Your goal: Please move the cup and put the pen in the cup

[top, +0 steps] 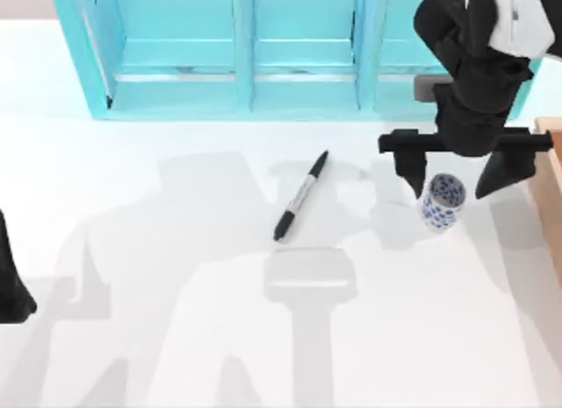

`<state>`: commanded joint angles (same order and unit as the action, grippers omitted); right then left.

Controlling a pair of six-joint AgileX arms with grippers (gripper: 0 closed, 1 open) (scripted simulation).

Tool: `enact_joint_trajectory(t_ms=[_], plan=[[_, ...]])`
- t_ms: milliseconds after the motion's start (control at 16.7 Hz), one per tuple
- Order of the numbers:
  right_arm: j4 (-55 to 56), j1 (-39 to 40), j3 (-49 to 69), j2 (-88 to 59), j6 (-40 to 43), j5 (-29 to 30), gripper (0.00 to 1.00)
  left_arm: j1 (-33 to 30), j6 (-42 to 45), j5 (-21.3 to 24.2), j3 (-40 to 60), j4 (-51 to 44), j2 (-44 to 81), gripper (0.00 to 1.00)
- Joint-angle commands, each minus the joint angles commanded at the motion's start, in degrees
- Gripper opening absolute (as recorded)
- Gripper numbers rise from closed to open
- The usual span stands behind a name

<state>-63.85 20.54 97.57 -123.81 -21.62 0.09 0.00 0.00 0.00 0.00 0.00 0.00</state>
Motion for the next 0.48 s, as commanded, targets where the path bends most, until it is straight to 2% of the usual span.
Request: enact_joint_trajectory(t_ms=[480], plan=[[0.0,0.0,0.0,0.0,0.0,0.0,1.0,0.0,0.0,0.0,0.0,0.0,0.0,1.0]])
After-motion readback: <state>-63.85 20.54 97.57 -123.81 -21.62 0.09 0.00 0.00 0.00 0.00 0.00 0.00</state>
